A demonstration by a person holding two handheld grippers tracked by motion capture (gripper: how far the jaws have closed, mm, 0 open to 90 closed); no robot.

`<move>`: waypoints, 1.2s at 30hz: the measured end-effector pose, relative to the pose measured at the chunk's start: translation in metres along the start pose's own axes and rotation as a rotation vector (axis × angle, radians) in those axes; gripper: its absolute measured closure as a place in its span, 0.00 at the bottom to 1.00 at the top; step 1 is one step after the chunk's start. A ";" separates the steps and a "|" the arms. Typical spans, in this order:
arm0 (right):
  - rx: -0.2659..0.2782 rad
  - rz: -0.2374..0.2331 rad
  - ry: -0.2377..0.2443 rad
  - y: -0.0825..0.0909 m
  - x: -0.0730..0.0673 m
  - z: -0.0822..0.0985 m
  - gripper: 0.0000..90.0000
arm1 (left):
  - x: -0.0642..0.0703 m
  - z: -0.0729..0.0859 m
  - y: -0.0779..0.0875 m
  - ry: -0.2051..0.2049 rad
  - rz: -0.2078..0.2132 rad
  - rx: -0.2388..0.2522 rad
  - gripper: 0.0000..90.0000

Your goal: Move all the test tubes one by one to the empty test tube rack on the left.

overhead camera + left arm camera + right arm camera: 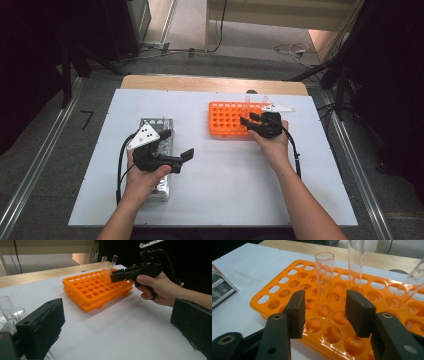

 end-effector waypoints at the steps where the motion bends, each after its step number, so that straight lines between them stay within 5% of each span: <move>1: 0.003 -0.004 0.000 -0.002 0.000 0.000 0.59 | 0.000 0.000 0.000 -0.002 -0.001 -0.002 0.00; 17: -0.026 0.029 0.048 -0.025 -0.005 0.002 0.73 | 0.001 0.001 -0.001 0.003 0.004 -0.005 0.00; 22: -0.018 0.047 0.059 -0.025 -0.004 0.002 0.81 | 0.000 0.001 -0.001 0.002 0.001 -0.006 0.00; 36: 0.032 0.028 0.067 -0.013 -0.004 -0.009 0.82 | 0.003 0.002 -0.004 -0.004 0.006 -0.010 0.00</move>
Point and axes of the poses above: each handheld gripper's, and its own axes: y roughly backward along the jaws, z roughly out of its underside, x roughly to its right, the point moved 6 cm from there along -y, roughly forward along the jaws, and after that the axes turned 5 degrees about x, right-handed, at the moved point
